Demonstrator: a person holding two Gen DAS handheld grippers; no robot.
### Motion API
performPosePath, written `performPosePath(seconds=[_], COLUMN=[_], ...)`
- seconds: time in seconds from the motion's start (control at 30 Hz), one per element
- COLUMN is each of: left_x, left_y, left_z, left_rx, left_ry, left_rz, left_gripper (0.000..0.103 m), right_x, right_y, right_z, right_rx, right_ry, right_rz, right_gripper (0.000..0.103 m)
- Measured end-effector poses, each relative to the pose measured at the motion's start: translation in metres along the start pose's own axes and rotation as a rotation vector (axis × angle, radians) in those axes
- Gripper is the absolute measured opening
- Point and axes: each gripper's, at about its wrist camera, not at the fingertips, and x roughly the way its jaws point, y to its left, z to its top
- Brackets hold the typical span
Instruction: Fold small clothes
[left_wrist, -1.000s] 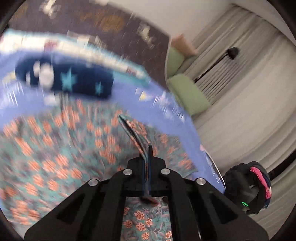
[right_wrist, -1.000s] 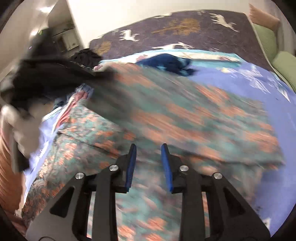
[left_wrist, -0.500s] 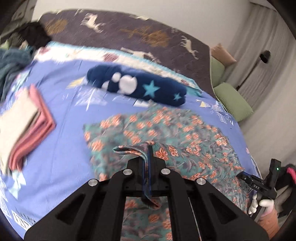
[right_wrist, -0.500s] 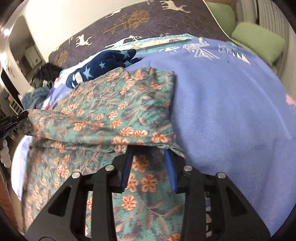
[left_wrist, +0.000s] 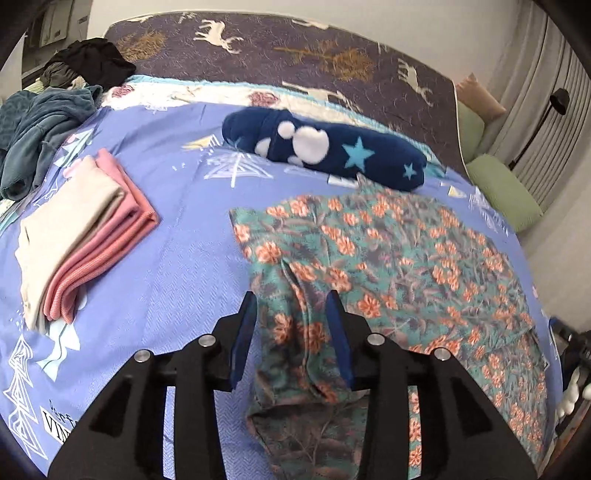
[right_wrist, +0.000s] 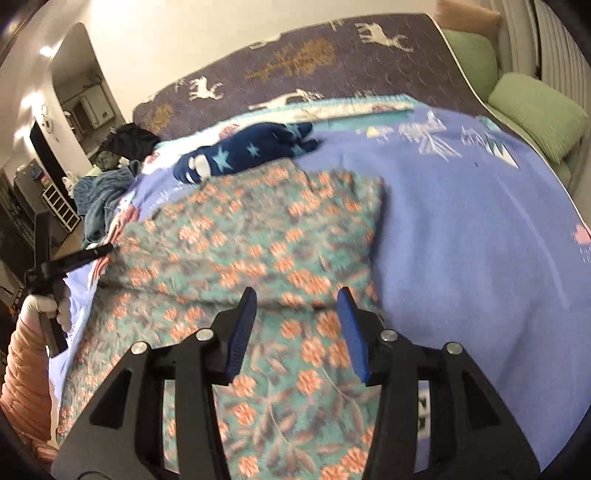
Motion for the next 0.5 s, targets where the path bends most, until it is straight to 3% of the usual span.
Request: performPosePath(seconds=[0.07,0.13,0.27,0.4,0.5], left_x=[0.009,0.013,-0.001,-0.015,-0.012], left_y=[-0.004,-0.008,-0.014,-0.019,-0.026], left_z=[-0.004,-0.008,-0.012,-0.019,-0.027], left_rx=[0.015,0.025,0.045,0.04,0.065], left_ry=[0.029,0.035,-0.005,-0.035,-0.012], left_rz=[0.006,0.029,0.028,-0.008,-0.032], left_gripper=[0.042,0.042,0.042,0.042,0.041], right_x=[0.014,0.035,0.048,0.054,0.076], right_y=[0.002,-0.001,0.002,0.049,0.097], right_z=[0.003,0.002,0.006,0.037,0.057], right_rx=[0.005,0.03,0.049,-0.097,-0.216], right_ry=[0.014,0.076,0.105,0.056,0.071], right_rz=[0.026,-0.023,-0.015,0.048,0.132], right_gripper=[0.046,0.046,0.043,0.043,0.043])
